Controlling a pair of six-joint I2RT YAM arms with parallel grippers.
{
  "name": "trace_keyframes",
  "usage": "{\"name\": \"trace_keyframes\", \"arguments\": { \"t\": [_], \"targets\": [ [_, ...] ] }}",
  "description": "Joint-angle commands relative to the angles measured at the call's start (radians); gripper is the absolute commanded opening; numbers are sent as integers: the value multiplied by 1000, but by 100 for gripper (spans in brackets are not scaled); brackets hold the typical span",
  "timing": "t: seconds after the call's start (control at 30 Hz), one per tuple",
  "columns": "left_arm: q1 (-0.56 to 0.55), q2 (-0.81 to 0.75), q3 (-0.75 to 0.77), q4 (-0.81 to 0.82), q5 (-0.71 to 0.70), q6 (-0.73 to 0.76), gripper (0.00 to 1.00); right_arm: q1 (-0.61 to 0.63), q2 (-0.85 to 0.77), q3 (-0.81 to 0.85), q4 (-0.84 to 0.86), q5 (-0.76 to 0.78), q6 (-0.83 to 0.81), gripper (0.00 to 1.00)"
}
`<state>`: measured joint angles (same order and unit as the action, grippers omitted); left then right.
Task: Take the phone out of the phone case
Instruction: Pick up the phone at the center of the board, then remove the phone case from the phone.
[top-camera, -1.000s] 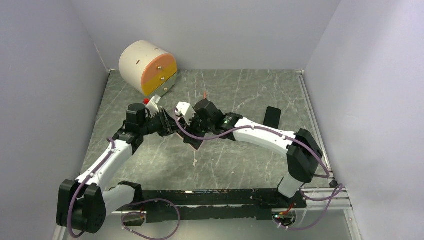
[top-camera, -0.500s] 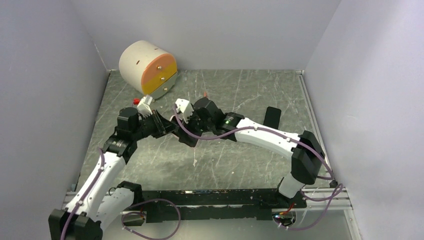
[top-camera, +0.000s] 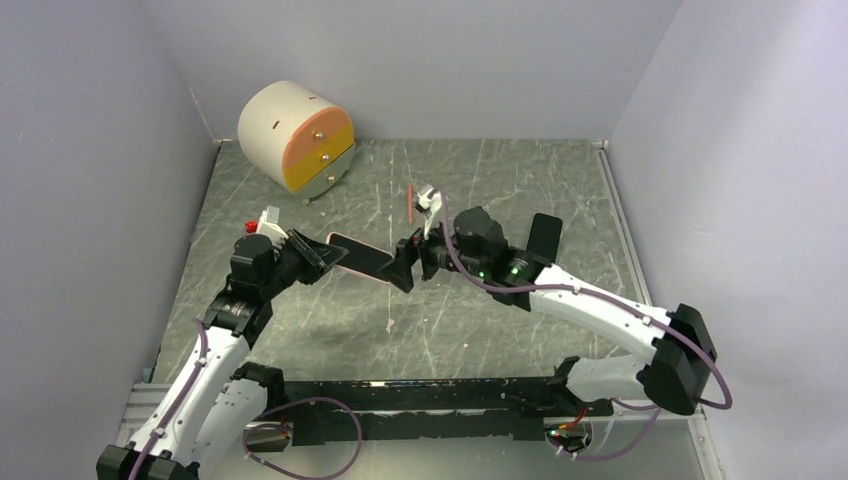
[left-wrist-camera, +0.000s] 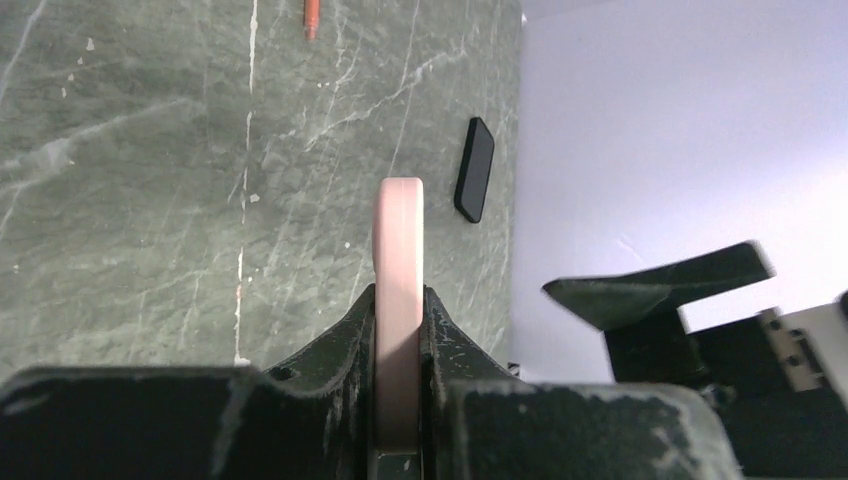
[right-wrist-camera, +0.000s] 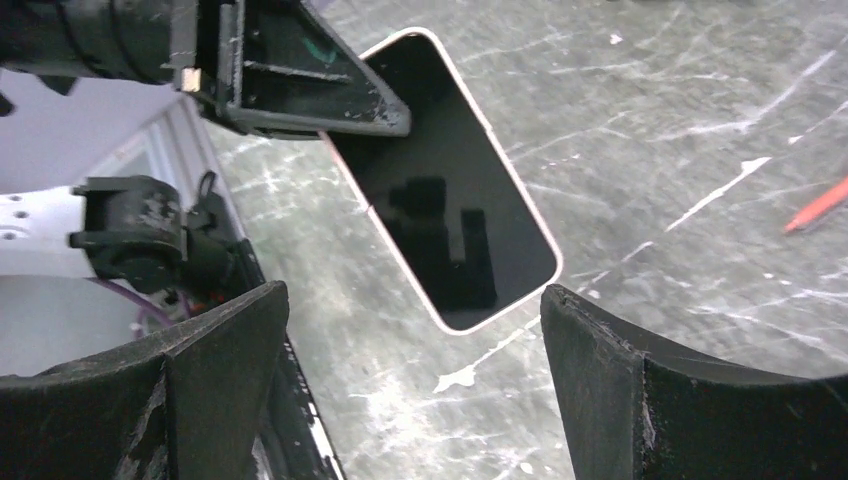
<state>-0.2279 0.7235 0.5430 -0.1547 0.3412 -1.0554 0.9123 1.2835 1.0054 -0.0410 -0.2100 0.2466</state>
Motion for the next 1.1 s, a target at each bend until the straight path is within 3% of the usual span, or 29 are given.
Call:
{"name": "trace_keyframes", "arguments": {
  "t": [0.0, 0.17, 0.37, 0.47, 0.67, 1.07],
  "targets": [
    [-4, -30, 12, 147, -39, -116, 2, -17, -81, -174, 326, -75, 182, 98],
    [-3, -65, -8, 218, -64, -180, 3, -173, -81, -294, 538, -248, 484, 98],
    [-4, -78, -82, 372, -96, -319, 3, -232, -31, -347, 679, -287, 661, 95],
    [-4, -69, -109, 478, -87, -365, 3, -233, -15, -367, 764, -287, 710, 92],
    [-4, -73, -56, 438, -74, -361, 3, -239, 35, -328, 817, -312, 741, 83],
    [-4, -121, -41, 462, -56, -409, 2, -240, 79, -280, 893, -389, 755, 54]
  ]
}}
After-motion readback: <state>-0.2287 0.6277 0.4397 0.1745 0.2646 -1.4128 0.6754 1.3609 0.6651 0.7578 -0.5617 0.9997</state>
